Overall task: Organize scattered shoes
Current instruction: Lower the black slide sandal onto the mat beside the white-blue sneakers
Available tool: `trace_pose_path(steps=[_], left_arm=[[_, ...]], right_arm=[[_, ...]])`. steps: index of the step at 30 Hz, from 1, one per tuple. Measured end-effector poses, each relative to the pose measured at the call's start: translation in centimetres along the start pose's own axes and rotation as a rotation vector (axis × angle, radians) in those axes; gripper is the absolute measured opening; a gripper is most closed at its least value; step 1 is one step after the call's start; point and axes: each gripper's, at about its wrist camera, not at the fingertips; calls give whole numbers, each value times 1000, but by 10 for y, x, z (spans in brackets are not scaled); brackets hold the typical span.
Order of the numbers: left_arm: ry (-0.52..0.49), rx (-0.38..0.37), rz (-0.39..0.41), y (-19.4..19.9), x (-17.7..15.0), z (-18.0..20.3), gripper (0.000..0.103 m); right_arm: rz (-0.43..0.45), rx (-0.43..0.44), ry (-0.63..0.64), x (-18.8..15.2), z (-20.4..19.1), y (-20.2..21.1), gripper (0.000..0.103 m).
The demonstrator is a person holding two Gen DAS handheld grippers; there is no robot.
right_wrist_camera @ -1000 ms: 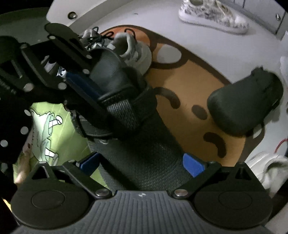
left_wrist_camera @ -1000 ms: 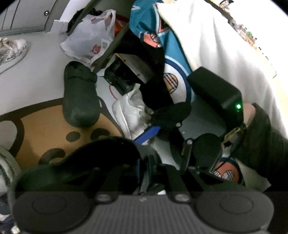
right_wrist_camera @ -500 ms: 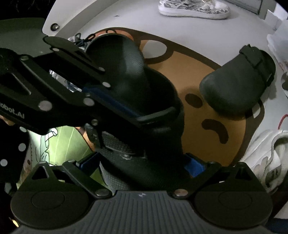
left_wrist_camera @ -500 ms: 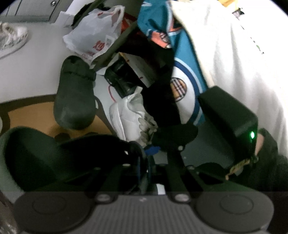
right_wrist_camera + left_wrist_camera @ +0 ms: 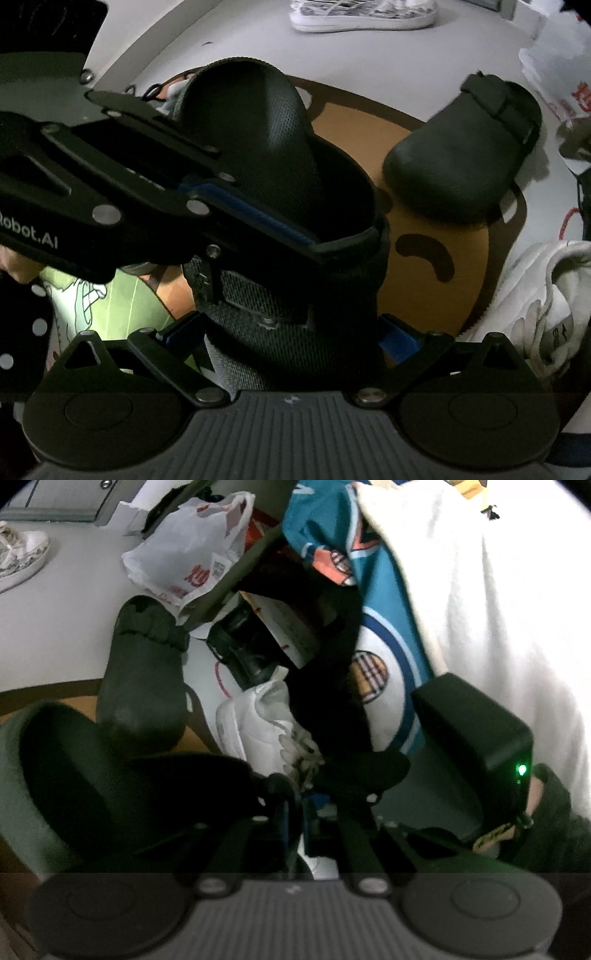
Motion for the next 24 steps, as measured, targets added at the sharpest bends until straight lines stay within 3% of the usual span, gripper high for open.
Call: trace_pose_path(steps=[4,6,12,14,24], left_arm=[[34,106,52,2,0,-21,5],[87,116,81,9,2,-37,6],[135,181,152,44,5,-54,21],[154,185,166,57,4,-59,35],[220,228,112,70,-19,-73,57]], right_arm=[[5,3,-58,-2,5,-19,101],[-4,4,-32,-3,-2,-29,101],[7,-2,-28,-5,-5,-36,101],[10,-8,-36,-4,-2,-34,101],[-28,-39,54,-1,-13,-48,101]])
Point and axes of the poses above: each gripper's, at about its wrist camera, not at the fingertips, and y roughly against the way its jaws point, z to its right, x to its top, and after that the axes turned 12 degrees about y, right-handed
